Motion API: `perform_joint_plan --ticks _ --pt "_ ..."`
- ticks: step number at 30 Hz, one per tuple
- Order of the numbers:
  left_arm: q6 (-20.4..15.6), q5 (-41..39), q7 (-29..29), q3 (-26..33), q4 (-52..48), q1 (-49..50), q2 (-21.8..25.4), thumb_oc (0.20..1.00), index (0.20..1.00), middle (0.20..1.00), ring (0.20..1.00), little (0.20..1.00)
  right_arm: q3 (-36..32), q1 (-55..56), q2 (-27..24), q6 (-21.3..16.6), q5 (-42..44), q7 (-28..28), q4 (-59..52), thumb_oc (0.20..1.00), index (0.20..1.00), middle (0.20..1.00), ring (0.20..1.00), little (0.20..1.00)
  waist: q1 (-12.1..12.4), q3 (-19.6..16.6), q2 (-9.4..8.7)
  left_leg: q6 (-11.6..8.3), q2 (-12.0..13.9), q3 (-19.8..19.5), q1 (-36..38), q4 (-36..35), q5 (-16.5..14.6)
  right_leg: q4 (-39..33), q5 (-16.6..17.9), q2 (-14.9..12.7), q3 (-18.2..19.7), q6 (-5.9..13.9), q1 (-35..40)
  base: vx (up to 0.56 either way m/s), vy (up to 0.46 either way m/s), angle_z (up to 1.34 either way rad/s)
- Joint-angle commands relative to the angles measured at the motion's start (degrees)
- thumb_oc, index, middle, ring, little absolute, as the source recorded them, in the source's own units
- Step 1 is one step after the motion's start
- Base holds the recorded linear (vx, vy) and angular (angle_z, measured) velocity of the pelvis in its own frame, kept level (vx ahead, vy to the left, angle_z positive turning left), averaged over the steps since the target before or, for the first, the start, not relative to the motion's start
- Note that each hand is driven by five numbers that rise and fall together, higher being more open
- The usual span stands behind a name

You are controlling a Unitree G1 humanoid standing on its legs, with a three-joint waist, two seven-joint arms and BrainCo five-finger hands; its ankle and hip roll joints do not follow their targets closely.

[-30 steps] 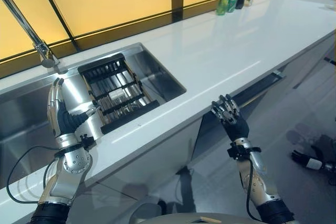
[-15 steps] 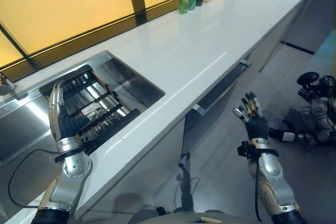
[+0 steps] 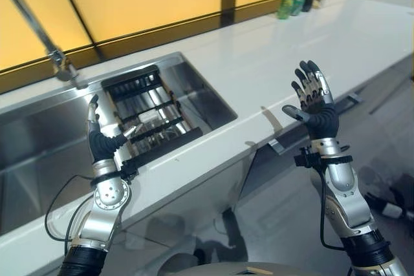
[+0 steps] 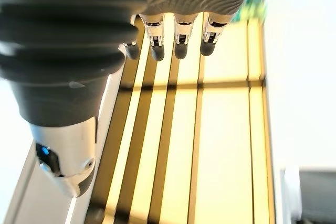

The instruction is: Pick up plates and place into dishwasher.

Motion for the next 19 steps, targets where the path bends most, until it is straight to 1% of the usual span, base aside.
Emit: perform_joint_plan --ticks 1,3,6,10,12,13,14,15,16,17,18,19 --pt "-1.78 -1.93 0.09 -0.62 -5.57 -3.03 2.44 1.0 1.0 1.0 1.0 1.0 2.22 -4.04 -0.58 0.56 0.55 0.52 -4.2 1.0 1.0 1.0 1.0 1.0 1.78 -4.26 -2.4 2.99 -0.68 0.61 1.13 1.66 -7.11 -7.43 12.45 2.08 5.41 1.87 -6.25 0.02 -0.11 0.77" --pt "-0.99 -2.47 0.15 -0.34 -6.74 -2.69 1.98 1.0 1.0 1.0 1.0 1.0 3.08 -4.53 -0.45 2.09 1.98 0.94 -3.28 1.0 1.0 1.0 1.0 1.0 2.72 -4.41 -2.51 2.25 -0.01 0.24 0.99 1.37 -6.39 -7.72 11.77 2.28 3.6 1.21 -5.79 0.0 -0.131 0.72" --pt "-0.45 -3.18 -0.62 0.68 -7.97 -1.52 2.01 1.0 1.0 1.0 1.0 1.0 4.61 -4.23 -0.57 2.75 3.07 1.75 -2.6 1.0 1.0 1.0 1.0 1.0 4.2 -4.55 -2.74 1.05 1.27 -0.03 0.36 1.28 -5.46 -8.66 11.37 2.48 1.02 0.47 -5.16 0.0 -0.196 0.61" --pt "-1.08 -5.61 -2.19 2.54 -8.83 -0.52 2.43 1.0 1.0 1.0 1.0 1.0 7.1 -4.51 -0.71 3.35 4.1 1.31 -1.52 1.0 1.0 1.0 1.0 1.0 6.11 -4.09 -2.61 -1.23 3.23 -1.29 -1.51 2.08 -3.91 -10.56 11.24 3.32 -1.44 -0.83 -4.33 0.0 -0.205 0.6" --pt "-1.6 -6.49 -3.22 2.89 -8.98 -0.56 2.27 1.0 1.0 1.0 1.0 1.0 8.06 -4.6 -0.44 3.24 3.83 0.46 -0.71 1.0 1.0 1.0 1.0 1.0 6.57 -3.72 -2.3 -1.74 3.53 -1.76 -2.48 2.78 -3.35 -11.06 11.29 3.5 -2.12 -1.27 -4.11 -0.03 -0.131 0.5" --pt "-1.74 -7.14 -4.3 3.04 -9.13 -0.79 2.05 1.0 1.0 1.0 1.0 1.0 8.41 -4.5 -0.25 3.26 3.26 -0.14 -0.32 1.0 1.0 1.0 1.0 1.0 6.65 -3.52 -2.1 -1.93 3.69 -1.32 -3.08 3.31 -3.16 -10.99 11.16 3.49 -2.74 -1.42 -4.15 -0.05 -0.089 0.61" --pt "-1.7 -7.81 -5.25 2.96 -9.18 -1.18 1.88 1.0 1.0 1.0 1.0 1.0 8.51 -4.41 -0.27 3.27 2.76 -0.84 0.01 1.0 1.0 1.0 1.0 1.0 6.42 -3.42 -1.97 -2.13 3.93 0.13 -3.7 4.15 -3.22 -10.79 10.97 3.32 -3.63 -1.51 -4.26 -0.07 -0.057 0.58" --pt "-1.52 -8.74 -6.5 2.44 -9.01 -2.14 1.61 1.0 1.0 1.0 1.0 1.0 8.39 -4.15 -0.41 3.17 2.01 -1.96 0.4 1.0 1.0 1.0 1.0 1.0 5.55 -3.3 -1.88 -2.44 4.54 3.88 -4.72 6.01 -3.58 -10.4 10.69 2.92 -5.27 -1.66 -4.43 -0.09 -0.01 0.69" --pt "-1.45 -9.33 -7.78 1.43 -8.38 -3.59 1.28 1.0 1.0 1.0 1.0 1.0 7.85 -3.61 -0.51 2.82 1.39 -3.01 0.93 1.0 1.0 1.0 1.0 1.0 4.19 -3.34 -1.84 -2.86 5.6 8.8 -5.57 7.44 -3.63 -10.21 10.59 2.55 -7.11 -1.82 -4.52 -0.08 0.016 1.13" --pt "-1.46 -9.49 -8.13 0.44 -7.74 -4.9 1.05 1.0 1.0 1.0 1.0 1.0 7.28 -3.23 -0.66 2.38 1.51 -3.32 1.4 1.0 1.0 1.0 1.0 1.0 3.06 -3.52 -1.74 -3.13 6.42 11.56 -5.85 7.42 -3.56 -10.22 10.59 2.45 -8.36 -1.89 -4.62 -0.08 0.055 1.52" --pt "-1.29 -9.51 -7.39 -0.89 -7.07 -6.36 0.81 1.0 1.0 1.0 1.0 1.0 6.8 -3.22 -0.74 2.09 1.7 -3.29 1.99 1.0 1.0 1.0 1.0 1.0 2.03 -3.73 -1.48 -3.31 7.02 12.67 -5.45 6.01 -3.11 -10.19 10.59 2.48 -8.89 -1.89 -4.84 -0.05 0.088 1.72" --pt "-1.14 -9.37 -6.65 -1.76 -6.7 -7.12 0.27 1.0 1.0 1.0 1.0 1.0 6.67 -3.48 -0.68 1.9 1.79 -3.14 2.8 1.0 1.0 1.0 1.0 1.0 1.42 -3.92 -1.2 -3.38 7.21 12.51 -4.95 4.89 -2.81 -10.21 10.61 2.53 -8.62 -1.89 -5.05 -0.05 0.117 1.66"
